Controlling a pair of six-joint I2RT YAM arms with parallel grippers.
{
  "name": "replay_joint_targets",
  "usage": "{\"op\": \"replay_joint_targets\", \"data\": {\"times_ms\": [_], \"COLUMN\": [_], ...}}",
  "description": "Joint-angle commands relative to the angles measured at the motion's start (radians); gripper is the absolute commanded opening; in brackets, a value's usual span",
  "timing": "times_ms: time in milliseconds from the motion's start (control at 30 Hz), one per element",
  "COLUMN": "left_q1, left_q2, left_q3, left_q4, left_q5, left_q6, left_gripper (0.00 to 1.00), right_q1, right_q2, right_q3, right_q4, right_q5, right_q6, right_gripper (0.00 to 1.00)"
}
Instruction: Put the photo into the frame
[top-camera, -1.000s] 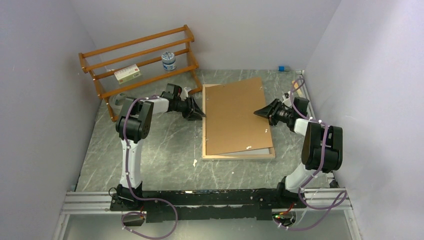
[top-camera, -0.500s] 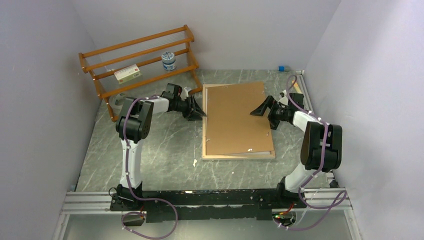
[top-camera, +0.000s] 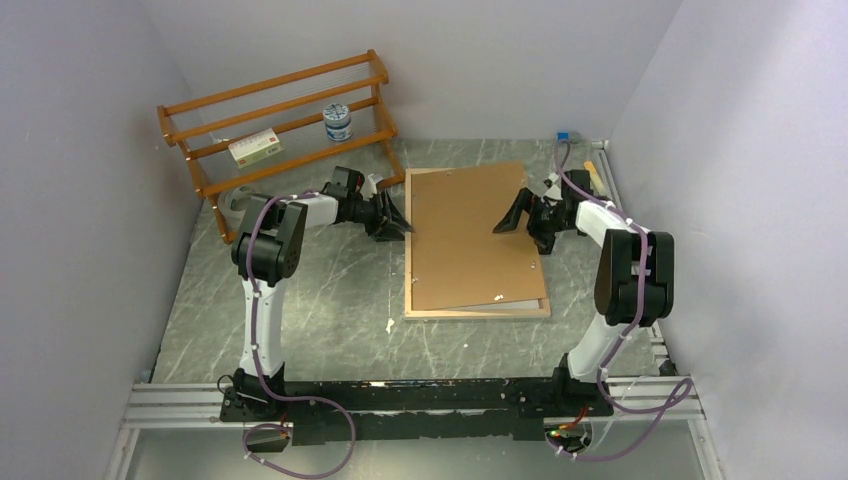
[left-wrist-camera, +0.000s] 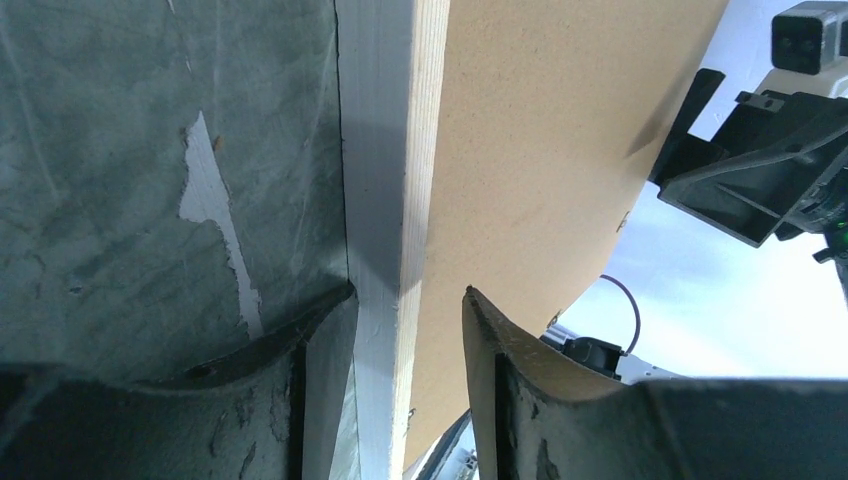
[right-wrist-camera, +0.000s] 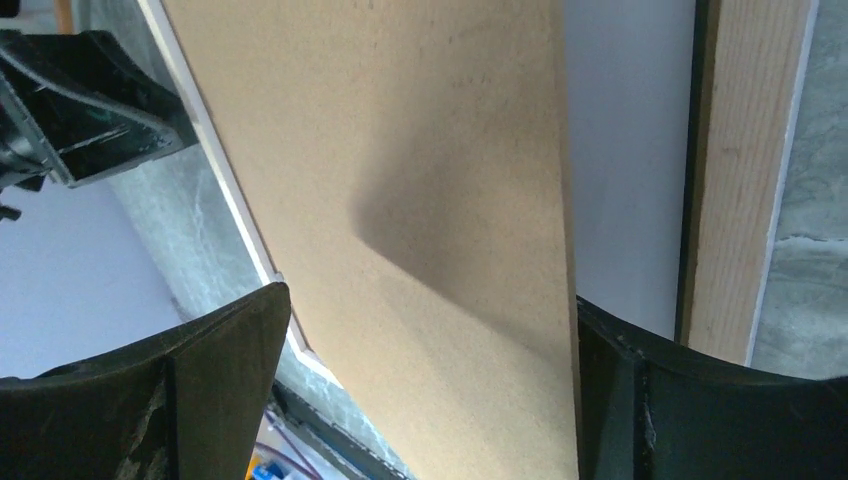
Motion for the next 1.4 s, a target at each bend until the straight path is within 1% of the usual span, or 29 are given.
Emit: {"op": "replay_joint_targets", "data": {"times_ms": [0, 100, 133, 267, 467, 633, 800, 1000, 1100, 1200, 1367], "left_q1": [-0.014, -0.014, -0.014, -0.014, -0.014, -0.014, -0.014, -0.014, -0.017, -0.022, -0.037], "left_q2": [0.025, 0.025, 0.025, 0.027, 0.028, 0.03, 0.033, 0.044, 0.051, 0.054, 0.047], "left_q3": [0.006, 0.009, 0.009, 0.008, 0.005, -0.002, 0.011, 0.026, 0.038, 0.051, 0.064], "left_q4": [-0.036, -0.051, -0.052, -0.049, -0.055, -0.068, -0.104, -0.145, -0.182, -0.231, -0.31], "left_q5": [-0.044, -0.06, -0.063, -0.072, -0.076, -0.073, -0.074, -0.073, -0.079, -0.1, -0.173], "left_q6": [0.016, 0.022, 0.022, 0.021, 0.026, 0.038, 0.055, 0.071, 0.088, 0.113, 0.154], "left_gripper": [0.51, 0.54, 0.54, 0.58, 0.61, 0.62, 0.62, 0.61, 0.61, 0.57, 0.51], "right_q1": [0.048, 0.067, 0.095, 0.122, 0.118, 0.112, 0.107, 0.085, 0.083, 0.083, 0.1], "right_q2": [0.005, 0.031, 0.037, 0.05, 0.016, -0.015, -0.027, -0.021, -0.023, -0.04, -0.073], "right_q3": [0.127, 0.203, 0.215, 0.267, 0.281, 0.281, 0.209, 0.112, 0.074, 0.033, -0.037], "right_q4": [-0.131, -0.238, -0.256, -0.348, -0.382, -0.365, -0.268, -0.139, -0.111, -0.094, -0.107], "right_q5": [0.131, 0.289, 0.315, 0.469, 0.572, 0.65, 0.663, 0.569, 0.555, 0.532, 0.528], "right_q6": [-0.035, -0.053, -0.057, -0.071, -0.074, -0.058, -0.027, 0.0, 0.009, 0.01, 0.009], "right_gripper": [0.99, 0.99, 0.99, 0.99, 0.99, 0.99, 0.99, 0.99, 0.99, 0.99, 0.9]}}
